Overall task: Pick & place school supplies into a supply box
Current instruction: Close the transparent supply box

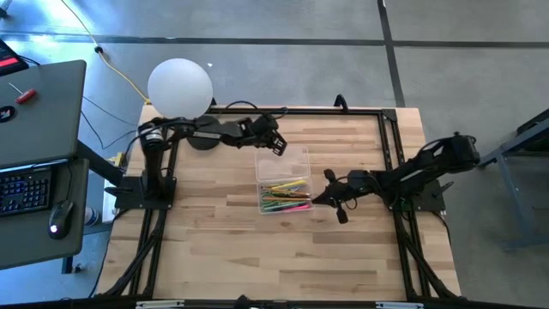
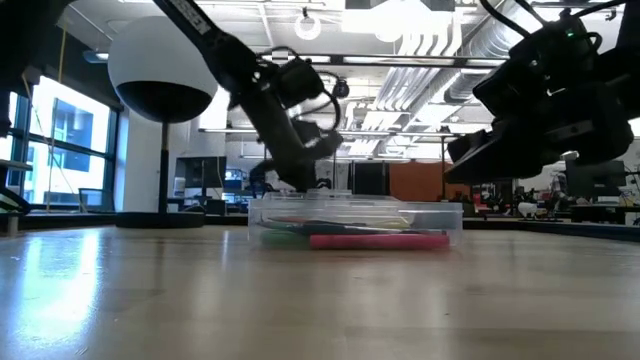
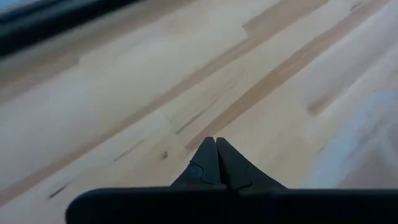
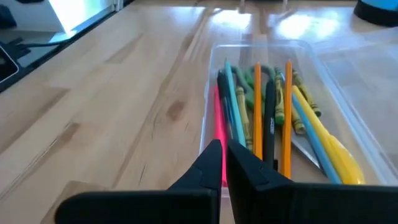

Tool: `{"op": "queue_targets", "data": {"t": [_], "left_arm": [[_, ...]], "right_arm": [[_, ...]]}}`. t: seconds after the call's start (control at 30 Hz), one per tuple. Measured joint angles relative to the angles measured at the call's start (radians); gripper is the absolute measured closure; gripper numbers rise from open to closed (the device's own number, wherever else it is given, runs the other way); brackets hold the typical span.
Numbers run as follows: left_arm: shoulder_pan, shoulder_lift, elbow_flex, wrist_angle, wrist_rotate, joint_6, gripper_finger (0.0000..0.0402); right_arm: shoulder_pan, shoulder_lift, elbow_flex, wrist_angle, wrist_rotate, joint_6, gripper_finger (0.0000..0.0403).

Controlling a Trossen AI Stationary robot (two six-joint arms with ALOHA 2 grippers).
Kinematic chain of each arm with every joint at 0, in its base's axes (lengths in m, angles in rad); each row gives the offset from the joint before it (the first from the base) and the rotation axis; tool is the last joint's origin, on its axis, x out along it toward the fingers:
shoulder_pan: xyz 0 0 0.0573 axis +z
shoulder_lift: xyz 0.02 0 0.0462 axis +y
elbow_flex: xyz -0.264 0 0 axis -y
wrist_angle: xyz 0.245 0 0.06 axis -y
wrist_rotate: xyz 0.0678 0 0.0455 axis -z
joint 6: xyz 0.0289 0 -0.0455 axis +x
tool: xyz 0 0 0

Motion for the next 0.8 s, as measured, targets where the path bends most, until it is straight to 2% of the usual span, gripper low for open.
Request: {"op": "queue_targets", "data": {"t": [0.3, 0.43, 0.63, 0.8], "left_arm": [[0.007, 0.026, 0.0, 0.041, 0.058, -0.027, 0.0382], [0.007, 0.026, 0.0, 0.036, 0.118, -0.026, 0.0391], [0.007, 0.026, 0.0, 0.038, 0.211, -0.018, 0.0378], [0.0, 0.025, 0.0, 0.039, 0.275, -0.006, 0.0392]], "right_arm": [[-0.002, 0.113, 0.027, 0.022, 0.058, 0.001, 0.0403], [-0.002, 0.151, 0.066, 0.026, 0.053, 0.0, 0.0403], [-0.002, 0.186, 0.102, -0.008, 0.035, 0.0, 0.0403], [-0.002, 0.191, 0.101, -0.026, 0.046, 0.001, 0.0403]]}}
